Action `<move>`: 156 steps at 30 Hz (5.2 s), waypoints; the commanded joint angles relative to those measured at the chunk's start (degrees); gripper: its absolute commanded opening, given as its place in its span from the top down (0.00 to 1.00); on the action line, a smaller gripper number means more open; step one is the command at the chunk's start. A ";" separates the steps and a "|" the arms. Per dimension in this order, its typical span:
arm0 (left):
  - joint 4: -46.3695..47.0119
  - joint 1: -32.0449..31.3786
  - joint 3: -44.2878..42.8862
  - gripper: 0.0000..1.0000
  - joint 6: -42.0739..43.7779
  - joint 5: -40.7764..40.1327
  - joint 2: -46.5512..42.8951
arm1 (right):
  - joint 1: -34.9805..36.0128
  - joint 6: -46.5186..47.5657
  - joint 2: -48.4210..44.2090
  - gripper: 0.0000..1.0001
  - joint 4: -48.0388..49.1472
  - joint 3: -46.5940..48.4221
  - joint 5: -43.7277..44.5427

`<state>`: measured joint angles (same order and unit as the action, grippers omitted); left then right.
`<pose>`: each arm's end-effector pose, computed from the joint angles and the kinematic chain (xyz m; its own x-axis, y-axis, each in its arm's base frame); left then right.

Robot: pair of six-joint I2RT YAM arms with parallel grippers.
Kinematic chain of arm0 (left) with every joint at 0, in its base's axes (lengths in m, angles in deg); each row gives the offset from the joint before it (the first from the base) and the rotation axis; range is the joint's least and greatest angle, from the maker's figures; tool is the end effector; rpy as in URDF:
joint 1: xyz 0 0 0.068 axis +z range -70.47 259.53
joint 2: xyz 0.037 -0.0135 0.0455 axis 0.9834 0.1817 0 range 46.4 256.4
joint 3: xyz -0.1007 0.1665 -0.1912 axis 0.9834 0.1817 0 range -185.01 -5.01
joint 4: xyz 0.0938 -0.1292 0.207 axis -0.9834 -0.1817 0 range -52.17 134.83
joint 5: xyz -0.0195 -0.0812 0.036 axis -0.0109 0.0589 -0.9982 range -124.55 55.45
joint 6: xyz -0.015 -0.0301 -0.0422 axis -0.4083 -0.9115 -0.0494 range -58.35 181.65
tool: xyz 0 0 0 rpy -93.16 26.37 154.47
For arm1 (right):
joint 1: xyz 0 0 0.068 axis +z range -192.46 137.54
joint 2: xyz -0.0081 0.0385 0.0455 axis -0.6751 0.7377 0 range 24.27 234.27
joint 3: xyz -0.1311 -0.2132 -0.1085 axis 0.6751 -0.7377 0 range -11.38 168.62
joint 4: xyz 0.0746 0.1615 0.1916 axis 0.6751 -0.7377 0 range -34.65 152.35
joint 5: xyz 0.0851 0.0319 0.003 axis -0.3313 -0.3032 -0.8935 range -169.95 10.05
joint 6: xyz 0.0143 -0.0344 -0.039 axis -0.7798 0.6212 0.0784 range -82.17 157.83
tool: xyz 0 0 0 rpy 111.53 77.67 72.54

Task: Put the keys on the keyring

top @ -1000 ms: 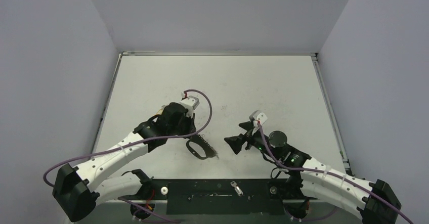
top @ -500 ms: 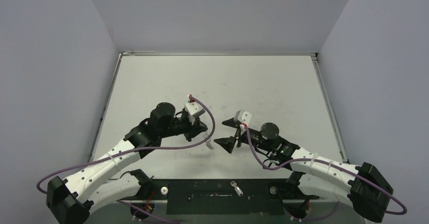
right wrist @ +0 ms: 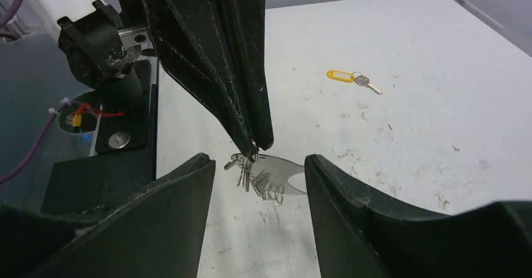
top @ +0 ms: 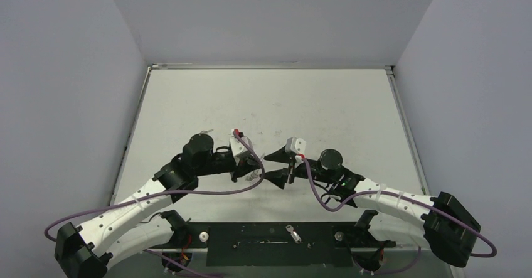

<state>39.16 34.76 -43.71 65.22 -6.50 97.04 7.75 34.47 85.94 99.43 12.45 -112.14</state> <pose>0.1338 -0.1564 0.2937 -0.1557 0.2320 -0.9602 0.9513 0.2970 -0.0825 0.1321 0.1882 0.2417 -0.0663 -0.0023 -0.9978 -0.9890 0.1326 0.0654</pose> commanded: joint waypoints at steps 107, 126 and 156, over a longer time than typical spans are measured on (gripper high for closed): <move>11.42 -2.72 17.55 0.35 -1.25 -20.87 -15.61 | 1.23 7.28 7.46 1.00 9.94 -7.85 10.39; 8.38 -2.47 26.97 0.03 -34.54 -42.66 -24.15 | 14.29 -0.87 -1.69 0.28 -2.61 -13.02 41.63; -4.92 -2.15 22.98 0.34 -56.61 -33.13 2.61 | 7.32 -54.88 21.62 0.54 -6.13 -4.73 20.64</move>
<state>35.75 32.66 -20.21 9.68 -42.25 96.71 15.23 -10.82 102.34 86.38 7.27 -85.10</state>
